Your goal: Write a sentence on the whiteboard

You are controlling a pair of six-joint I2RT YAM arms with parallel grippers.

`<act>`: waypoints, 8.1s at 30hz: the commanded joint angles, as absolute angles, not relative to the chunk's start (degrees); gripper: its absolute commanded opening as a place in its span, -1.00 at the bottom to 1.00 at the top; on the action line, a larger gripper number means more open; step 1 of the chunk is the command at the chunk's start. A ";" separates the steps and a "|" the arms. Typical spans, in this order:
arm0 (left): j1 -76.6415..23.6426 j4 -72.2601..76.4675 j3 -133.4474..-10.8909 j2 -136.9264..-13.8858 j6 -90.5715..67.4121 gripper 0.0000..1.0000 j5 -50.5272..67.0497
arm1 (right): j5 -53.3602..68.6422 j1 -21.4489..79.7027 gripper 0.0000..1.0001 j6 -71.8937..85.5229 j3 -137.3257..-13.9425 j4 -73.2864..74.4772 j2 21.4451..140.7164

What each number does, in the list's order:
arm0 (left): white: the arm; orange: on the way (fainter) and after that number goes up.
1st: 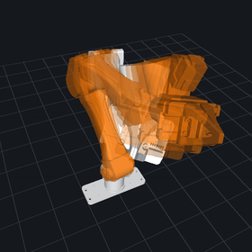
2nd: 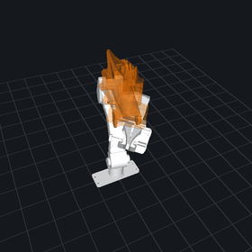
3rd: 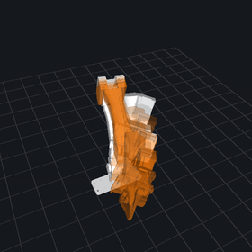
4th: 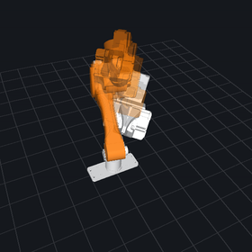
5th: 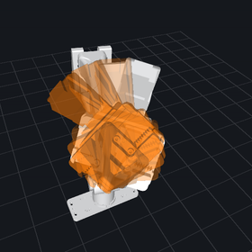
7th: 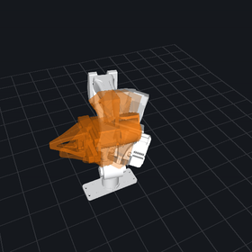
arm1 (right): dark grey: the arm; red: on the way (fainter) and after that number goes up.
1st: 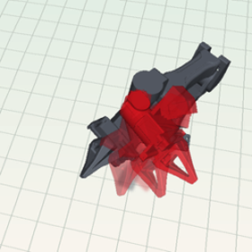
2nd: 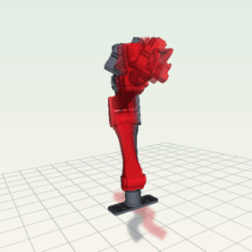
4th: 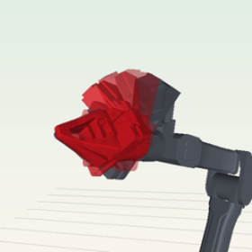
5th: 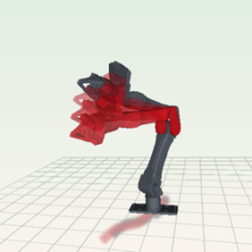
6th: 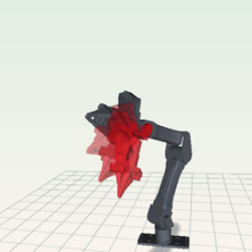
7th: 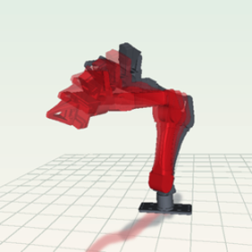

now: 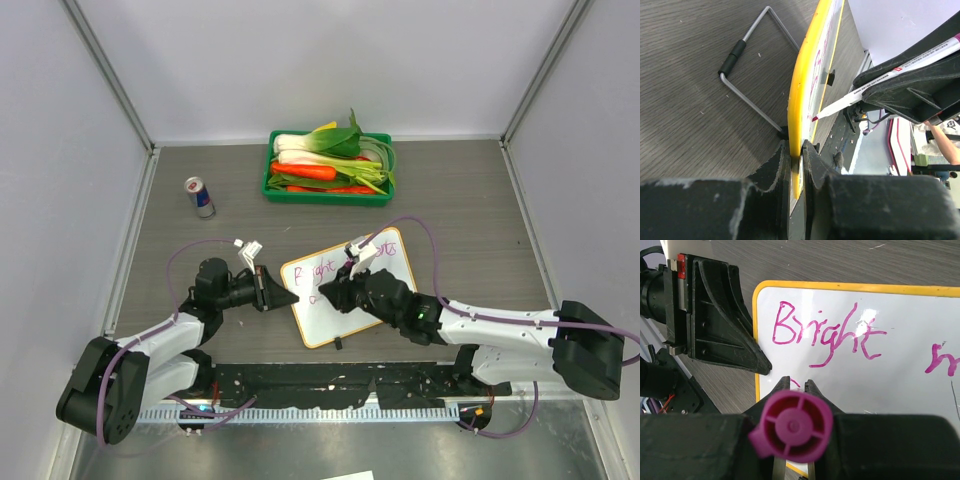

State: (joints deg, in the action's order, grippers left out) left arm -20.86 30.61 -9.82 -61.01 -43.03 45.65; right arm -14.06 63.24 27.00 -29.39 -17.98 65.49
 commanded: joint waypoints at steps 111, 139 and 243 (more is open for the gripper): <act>-20.83 30.85 -10.28 -61.17 -40.96 -1.00 45.09 | -22.15 62.93 -0.97 26.19 -31.73 -19.51 64.16; -20.83 30.85 -10.20 -61.00 -40.96 -1.00 45.00 | -18.11 62.93 -0.97 29.79 -25.76 -16.17 61.35; -20.83 30.67 -10.20 -60.82 -40.96 -1.00 44.83 | -22.23 63.02 -0.97 30.32 -28.74 -14.50 58.71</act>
